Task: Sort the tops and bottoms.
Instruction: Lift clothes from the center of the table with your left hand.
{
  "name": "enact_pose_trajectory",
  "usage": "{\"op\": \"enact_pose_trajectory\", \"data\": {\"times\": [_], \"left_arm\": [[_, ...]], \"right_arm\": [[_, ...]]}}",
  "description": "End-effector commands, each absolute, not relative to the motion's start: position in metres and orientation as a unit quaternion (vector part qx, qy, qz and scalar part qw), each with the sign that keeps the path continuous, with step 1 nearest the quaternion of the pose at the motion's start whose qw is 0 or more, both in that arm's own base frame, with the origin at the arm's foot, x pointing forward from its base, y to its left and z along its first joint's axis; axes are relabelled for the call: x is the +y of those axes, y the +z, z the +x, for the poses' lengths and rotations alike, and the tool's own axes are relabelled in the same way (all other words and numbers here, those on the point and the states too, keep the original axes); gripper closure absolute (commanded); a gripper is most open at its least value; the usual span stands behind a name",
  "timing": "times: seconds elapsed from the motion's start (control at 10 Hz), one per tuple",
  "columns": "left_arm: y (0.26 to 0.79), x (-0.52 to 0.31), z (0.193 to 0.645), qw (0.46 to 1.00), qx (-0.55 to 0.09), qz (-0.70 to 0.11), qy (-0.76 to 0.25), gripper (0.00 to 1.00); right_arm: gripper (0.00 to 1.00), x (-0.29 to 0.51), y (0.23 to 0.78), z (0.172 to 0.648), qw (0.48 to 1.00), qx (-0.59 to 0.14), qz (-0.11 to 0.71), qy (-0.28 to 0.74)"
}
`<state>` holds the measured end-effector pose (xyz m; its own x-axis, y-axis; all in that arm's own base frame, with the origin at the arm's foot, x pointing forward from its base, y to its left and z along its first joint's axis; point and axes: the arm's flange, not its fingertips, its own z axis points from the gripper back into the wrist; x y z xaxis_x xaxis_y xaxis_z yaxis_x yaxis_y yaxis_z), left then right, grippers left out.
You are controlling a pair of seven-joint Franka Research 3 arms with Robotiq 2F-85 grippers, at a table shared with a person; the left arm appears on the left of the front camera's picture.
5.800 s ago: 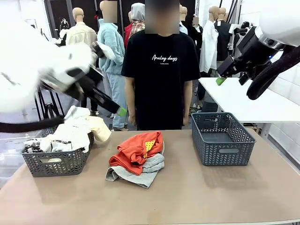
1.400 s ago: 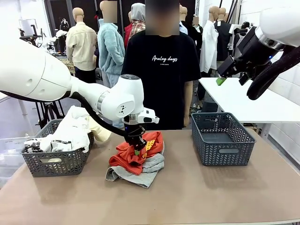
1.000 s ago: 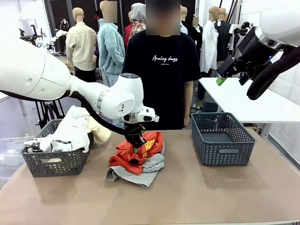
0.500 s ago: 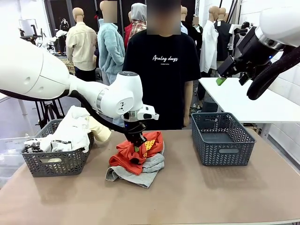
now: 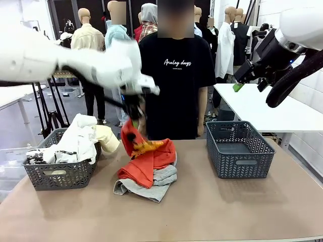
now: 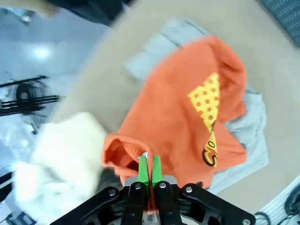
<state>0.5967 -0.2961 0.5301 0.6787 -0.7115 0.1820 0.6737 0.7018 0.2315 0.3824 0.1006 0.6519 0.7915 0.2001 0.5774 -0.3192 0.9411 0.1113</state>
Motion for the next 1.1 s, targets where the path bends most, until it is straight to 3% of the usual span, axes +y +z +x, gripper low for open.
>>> {"op": "enact_pose_trajectory", "data": {"times": [0.0, 0.3, 0.4, 0.8, 1.0], "left_arm": [[0.595, -0.308, 0.647, 0.896, -0.142, 0.129, -0.401, 1.0], [0.62, -0.326, 0.627, 0.872, -0.171, 0.101, -0.447, 1.0], [0.627, -0.289, 0.626, 0.891, -0.165, 0.113, -0.408, 1.0], [0.622, -0.297, 0.63, 0.888, -0.167, 0.109, -0.414, 1.0], [0.695, -0.273, 0.645, 0.874, -0.21, 0.123, -0.42, 1.0]], "right_arm": [[0.0, 0.1, 0.649, 0.38, 0.943, -0.288, 0.101, 0.132], [0.0, 0.1, 0.649, 0.38, 0.943, -0.288, 0.101, 0.132], [0.0, 0.1, 0.649, 0.38, 0.943, -0.288, 0.101, 0.132], [0.0, 0.1, 0.649, 0.38, 0.943, -0.288, 0.101, 0.132], [0.0, 0.1, 0.649, 0.38, 0.943, -0.288, 0.101, 0.132]]}}
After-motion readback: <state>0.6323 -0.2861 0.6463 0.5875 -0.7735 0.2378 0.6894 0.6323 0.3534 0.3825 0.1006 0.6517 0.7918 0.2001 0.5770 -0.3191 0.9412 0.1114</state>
